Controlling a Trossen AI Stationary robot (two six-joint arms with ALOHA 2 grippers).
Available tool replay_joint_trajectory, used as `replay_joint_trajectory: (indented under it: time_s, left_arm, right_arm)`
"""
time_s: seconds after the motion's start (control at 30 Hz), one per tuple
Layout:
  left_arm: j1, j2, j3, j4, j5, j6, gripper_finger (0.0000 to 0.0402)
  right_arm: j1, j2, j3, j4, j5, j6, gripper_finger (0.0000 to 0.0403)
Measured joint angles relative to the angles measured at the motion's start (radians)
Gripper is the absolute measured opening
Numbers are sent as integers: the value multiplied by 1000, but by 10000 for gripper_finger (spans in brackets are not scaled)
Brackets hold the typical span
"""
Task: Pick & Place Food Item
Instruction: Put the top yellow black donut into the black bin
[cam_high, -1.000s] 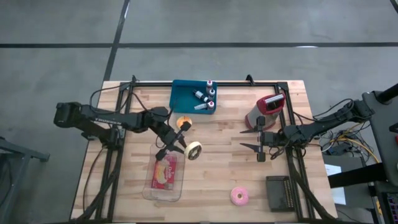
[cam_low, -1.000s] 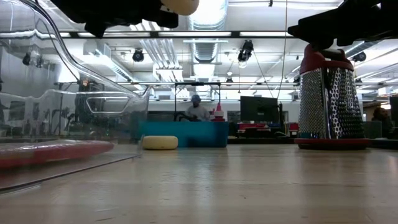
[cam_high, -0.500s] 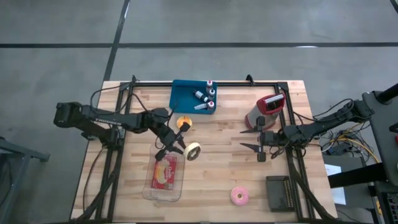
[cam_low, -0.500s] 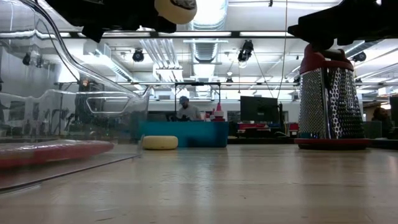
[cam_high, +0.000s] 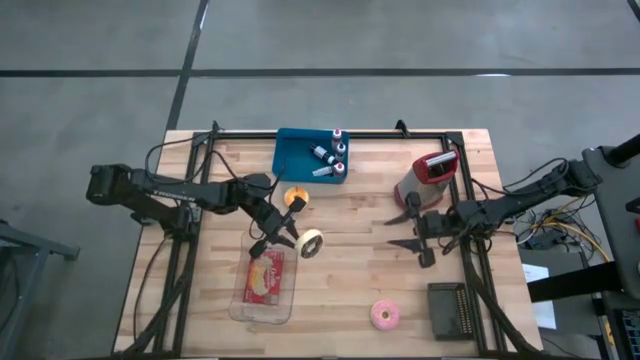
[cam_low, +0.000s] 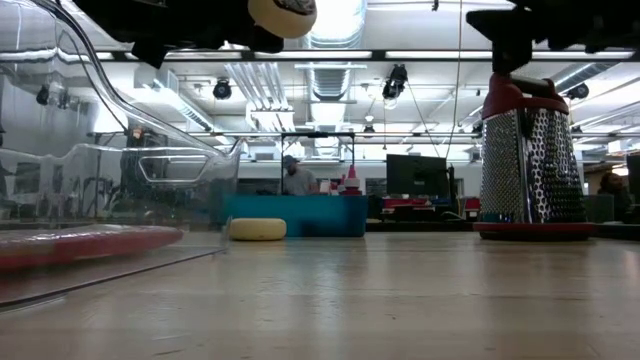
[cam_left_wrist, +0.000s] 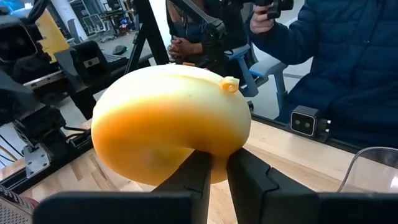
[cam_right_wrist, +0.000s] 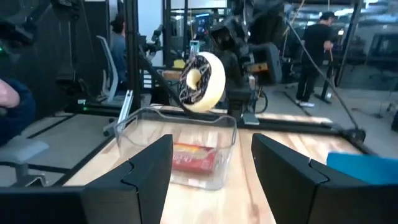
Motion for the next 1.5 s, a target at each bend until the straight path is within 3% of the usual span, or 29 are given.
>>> replay_joint_trajectory:
  time_s: [0.7, 0.87, 0.93, 1.0, 1.17, 1.27, 1.5]
  left_arm:
    - [0, 0, 0, -8, 0, -12, 51]
    - [0, 0, 0, -8, 0, -22, 51]
    - [0, 0, 0, -8, 0, -22, 51]
    - [0, 0, 0, -12, 0, -18, 51]
    - [0, 0, 0, -13, 0, -14, 51]
    - [0, 0, 0, -12, 0, -13, 51]
    - [-1, 0, 0, -12, 0, -1, 51]
  right_arm:
    - [-5, 584, 427, 43, 5, -355, 217]
    - [-25, 621, 478, 38, 185, -338, 217]
    - [-46, 619, 478, 40, 203, -307, 217]
    - [-71, 619, 477, 36, 148, -267, 217]
    - [-168, 617, 477, 6, -147, -141, 217]
    - [-233, 617, 476, 8, -269, -50, 217]
    - [-307, 625, 476, 17, -303, 44, 217]
